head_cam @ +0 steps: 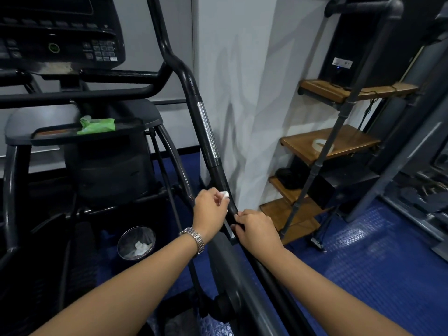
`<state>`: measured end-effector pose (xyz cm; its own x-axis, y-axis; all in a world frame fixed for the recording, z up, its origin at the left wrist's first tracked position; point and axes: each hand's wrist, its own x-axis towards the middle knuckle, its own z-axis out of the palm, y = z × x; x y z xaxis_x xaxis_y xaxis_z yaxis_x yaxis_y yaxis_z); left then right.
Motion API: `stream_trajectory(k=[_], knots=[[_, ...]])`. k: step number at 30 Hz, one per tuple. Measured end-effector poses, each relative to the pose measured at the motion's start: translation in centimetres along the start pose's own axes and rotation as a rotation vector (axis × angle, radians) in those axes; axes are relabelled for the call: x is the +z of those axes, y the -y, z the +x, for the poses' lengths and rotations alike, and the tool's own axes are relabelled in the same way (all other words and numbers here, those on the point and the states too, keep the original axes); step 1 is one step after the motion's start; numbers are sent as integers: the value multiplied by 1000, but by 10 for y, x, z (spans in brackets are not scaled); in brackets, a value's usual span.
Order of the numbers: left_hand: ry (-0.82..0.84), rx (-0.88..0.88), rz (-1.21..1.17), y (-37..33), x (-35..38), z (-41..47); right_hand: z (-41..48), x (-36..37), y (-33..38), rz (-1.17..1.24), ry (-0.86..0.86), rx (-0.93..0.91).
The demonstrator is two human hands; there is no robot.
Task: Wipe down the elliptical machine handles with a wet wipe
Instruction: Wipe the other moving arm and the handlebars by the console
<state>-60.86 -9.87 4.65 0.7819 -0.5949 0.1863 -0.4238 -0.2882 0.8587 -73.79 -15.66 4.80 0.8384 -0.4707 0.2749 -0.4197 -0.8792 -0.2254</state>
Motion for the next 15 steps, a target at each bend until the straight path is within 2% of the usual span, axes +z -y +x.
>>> stream_trajectory(k=[5, 11, 15], knots=[[-133, -24, -26, -17, -12, 31, -4, 2, -2, 77, -55, 6], [-16, 107, 58, -9, -11, 11, -6, 3, 0, 106, -90, 12], [-148, 46, 23, -23, -23, 49, -6, 3, -1, 120, -97, 30]])
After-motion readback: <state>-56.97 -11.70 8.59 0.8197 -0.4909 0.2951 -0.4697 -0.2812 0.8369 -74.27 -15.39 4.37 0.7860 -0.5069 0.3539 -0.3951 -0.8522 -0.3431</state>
